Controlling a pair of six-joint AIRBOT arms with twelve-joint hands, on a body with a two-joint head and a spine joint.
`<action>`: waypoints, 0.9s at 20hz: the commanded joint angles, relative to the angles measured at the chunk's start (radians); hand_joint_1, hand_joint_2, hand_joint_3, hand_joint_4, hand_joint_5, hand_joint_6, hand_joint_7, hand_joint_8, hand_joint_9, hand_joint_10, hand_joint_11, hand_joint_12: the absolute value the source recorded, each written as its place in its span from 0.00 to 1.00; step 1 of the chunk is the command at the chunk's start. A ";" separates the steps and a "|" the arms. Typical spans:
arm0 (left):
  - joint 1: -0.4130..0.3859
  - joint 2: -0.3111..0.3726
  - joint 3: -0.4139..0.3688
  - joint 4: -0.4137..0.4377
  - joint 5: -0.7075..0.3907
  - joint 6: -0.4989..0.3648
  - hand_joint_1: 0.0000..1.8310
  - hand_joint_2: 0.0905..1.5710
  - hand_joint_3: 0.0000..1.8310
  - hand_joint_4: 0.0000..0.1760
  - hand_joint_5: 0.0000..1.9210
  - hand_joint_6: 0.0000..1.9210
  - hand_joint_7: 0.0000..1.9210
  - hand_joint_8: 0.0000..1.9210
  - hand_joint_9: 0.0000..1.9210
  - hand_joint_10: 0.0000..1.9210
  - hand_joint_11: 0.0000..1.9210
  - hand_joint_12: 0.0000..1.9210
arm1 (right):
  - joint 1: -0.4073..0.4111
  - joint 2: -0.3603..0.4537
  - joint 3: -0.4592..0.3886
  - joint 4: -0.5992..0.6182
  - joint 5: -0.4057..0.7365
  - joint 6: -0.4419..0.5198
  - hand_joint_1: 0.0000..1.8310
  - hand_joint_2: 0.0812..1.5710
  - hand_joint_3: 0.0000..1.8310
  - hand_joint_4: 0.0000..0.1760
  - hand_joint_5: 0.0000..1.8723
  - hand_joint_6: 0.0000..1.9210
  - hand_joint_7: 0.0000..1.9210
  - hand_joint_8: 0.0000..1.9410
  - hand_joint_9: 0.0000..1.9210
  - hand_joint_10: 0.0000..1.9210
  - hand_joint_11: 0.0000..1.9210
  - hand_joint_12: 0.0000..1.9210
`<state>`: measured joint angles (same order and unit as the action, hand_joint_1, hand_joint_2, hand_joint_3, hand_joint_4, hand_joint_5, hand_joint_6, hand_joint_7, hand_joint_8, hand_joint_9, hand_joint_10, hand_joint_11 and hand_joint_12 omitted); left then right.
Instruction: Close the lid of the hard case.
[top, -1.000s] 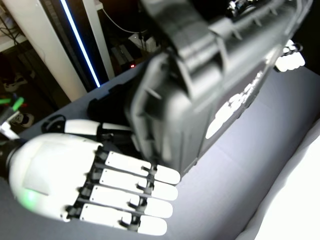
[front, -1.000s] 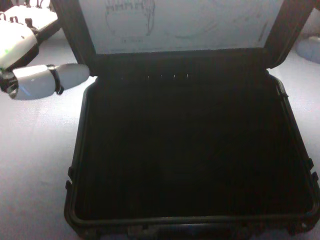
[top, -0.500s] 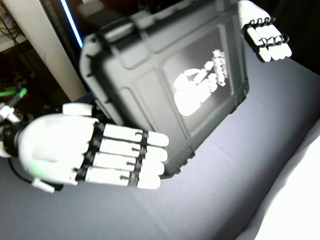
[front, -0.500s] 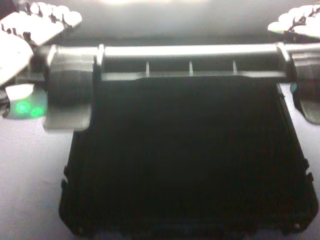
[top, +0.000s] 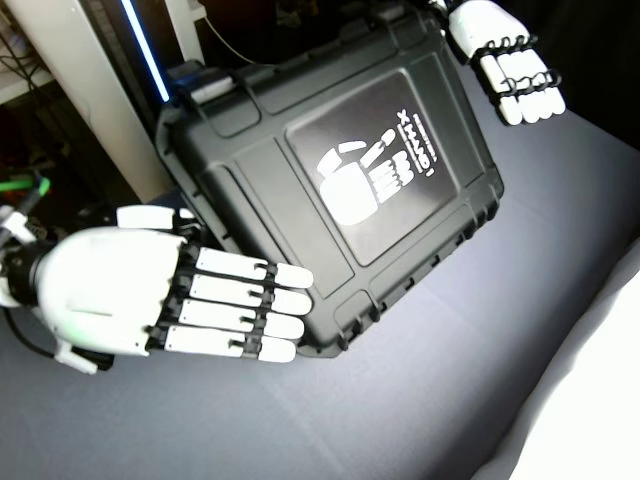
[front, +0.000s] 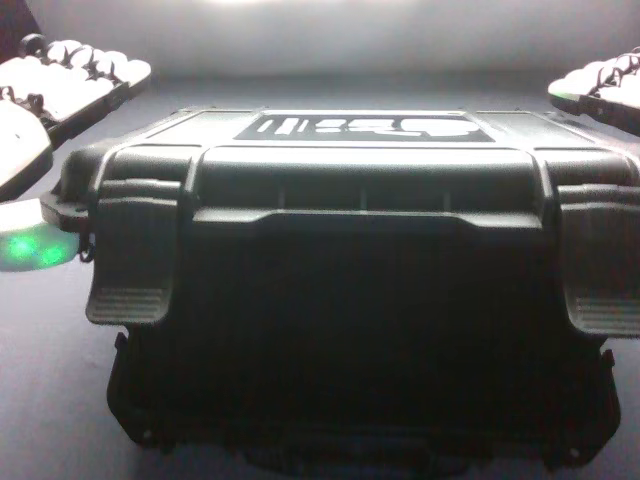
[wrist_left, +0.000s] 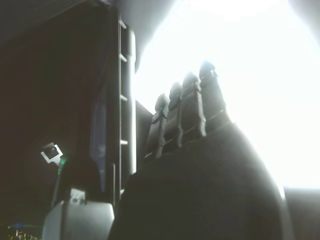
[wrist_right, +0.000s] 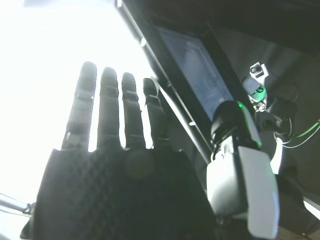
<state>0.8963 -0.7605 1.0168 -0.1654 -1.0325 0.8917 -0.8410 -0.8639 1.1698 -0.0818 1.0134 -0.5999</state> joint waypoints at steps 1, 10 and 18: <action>0.006 0.020 -0.007 -0.022 -0.167 -0.006 0.00 0.75 0.00 0.00 0.04 0.00 0.04 0.00 0.05 0.00 0.03 0.01 | 0.001 0.014 -0.003 0.044 0.150 0.011 0.07 0.81 0.00 0.07 0.07 0.00 0.08 0.00 0.07 0.00 0.00 0.20; 0.208 0.078 -0.074 -0.100 -0.301 -0.033 0.00 0.85 0.00 0.00 0.02 0.00 0.01 0.00 0.01 0.00 0.00 0.00 | -0.080 0.051 -0.045 0.078 0.200 0.011 0.04 0.82 0.00 0.00 0.07 0.00 0.08 0.00 0.07 0.00 0.00 0.18; 0.320 0.101 -0.117 -0.159 -0.423 -0.038 0.00 0.83 0.00 0.00 0.01 0.00 0.02 0.00 0.01 0.00 0.00 0.00 | -0.261 0.103 -0.097 0.194 0.359 0.011 0.15 0.83 0.00 0.00 0.06 0.00 0.05 0.00 0.04 0.00 0.00 0.11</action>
<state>1.2228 -0.6693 0.8963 -0.3119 -1.3106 0.8574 -1.1130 -0.7681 1.0725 0.0830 1.2240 -0.5949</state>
